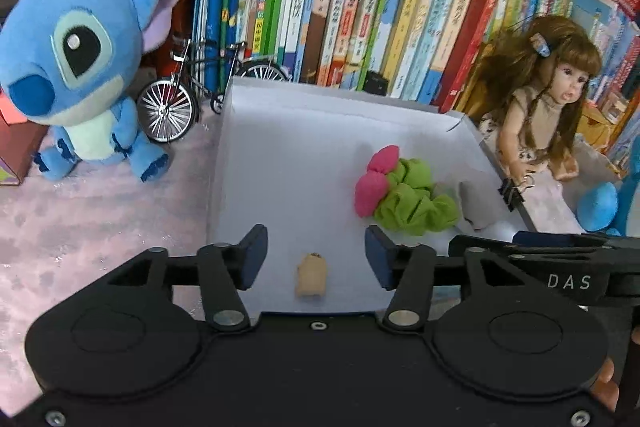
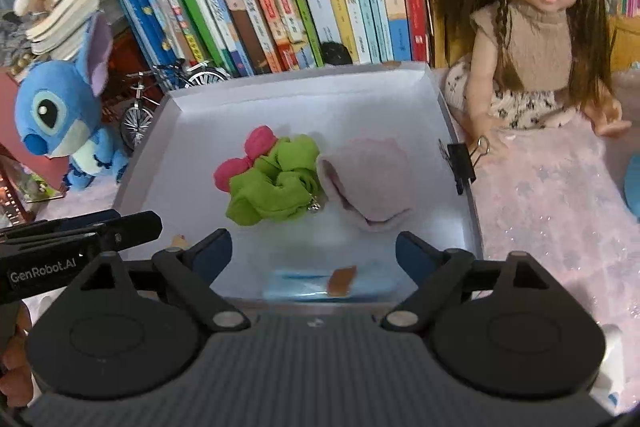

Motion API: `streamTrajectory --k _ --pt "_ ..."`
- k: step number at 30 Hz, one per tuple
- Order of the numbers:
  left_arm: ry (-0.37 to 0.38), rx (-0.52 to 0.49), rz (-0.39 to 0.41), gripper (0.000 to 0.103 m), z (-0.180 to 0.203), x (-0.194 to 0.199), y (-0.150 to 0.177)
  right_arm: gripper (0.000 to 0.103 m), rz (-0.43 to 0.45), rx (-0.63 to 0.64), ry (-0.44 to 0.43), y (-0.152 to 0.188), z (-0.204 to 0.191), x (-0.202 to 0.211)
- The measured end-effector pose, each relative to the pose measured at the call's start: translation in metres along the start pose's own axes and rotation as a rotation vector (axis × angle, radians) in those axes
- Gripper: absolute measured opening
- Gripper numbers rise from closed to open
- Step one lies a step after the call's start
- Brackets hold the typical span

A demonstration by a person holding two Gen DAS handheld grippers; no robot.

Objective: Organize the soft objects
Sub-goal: 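Move both tools back over the pipe frame items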

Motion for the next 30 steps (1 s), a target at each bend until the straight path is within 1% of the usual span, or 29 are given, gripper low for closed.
streamTrajectory --k 5,11,14,18,22,30 --pt "-0.004 -0.034 0.026 0.061 0.005 0.018 0.003 0.098 0.033 0.004 -0.022 -0.003 0.001 0.017" --pt "0.024 -0.050 0.056 0.067 0.012 0.042 0.013 0.100 0.076 0.014 -0.065 0.003 0.003 0.042" --pt "0.043 -0.056 0.073 0.069 0.017 0.055 0.021 0.101 0.101 0.031 -0.086 0.011 0.002 0.054" --pt "0.062 -0.095 0.100 0.074 0.027 0.071 0.031 0.102 0.130 0.051 -0.111 0.024 0.001 0.070" --pt "0.087 -0.118 0.125 0.076 0.036 0.086 0.042 0.103 0.155 0.065 -0.128 0.038 0.001 0.083" --pt "0.109 -0.175 0.169 0.078 0.048 0.112 0.067 0.103 0.216 0.095 -0.117 0.063 0.003 0.106"
Point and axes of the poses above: each gripper's, at about its wrist camera, not at the fingertips, and x roughly against the way its jaws point, z to its right, y to its underside, the point moved 10 cm from there along -x, roughly the way its jaws point, and after that the axes turned 10 degrees about y, right-handed, at the moved point
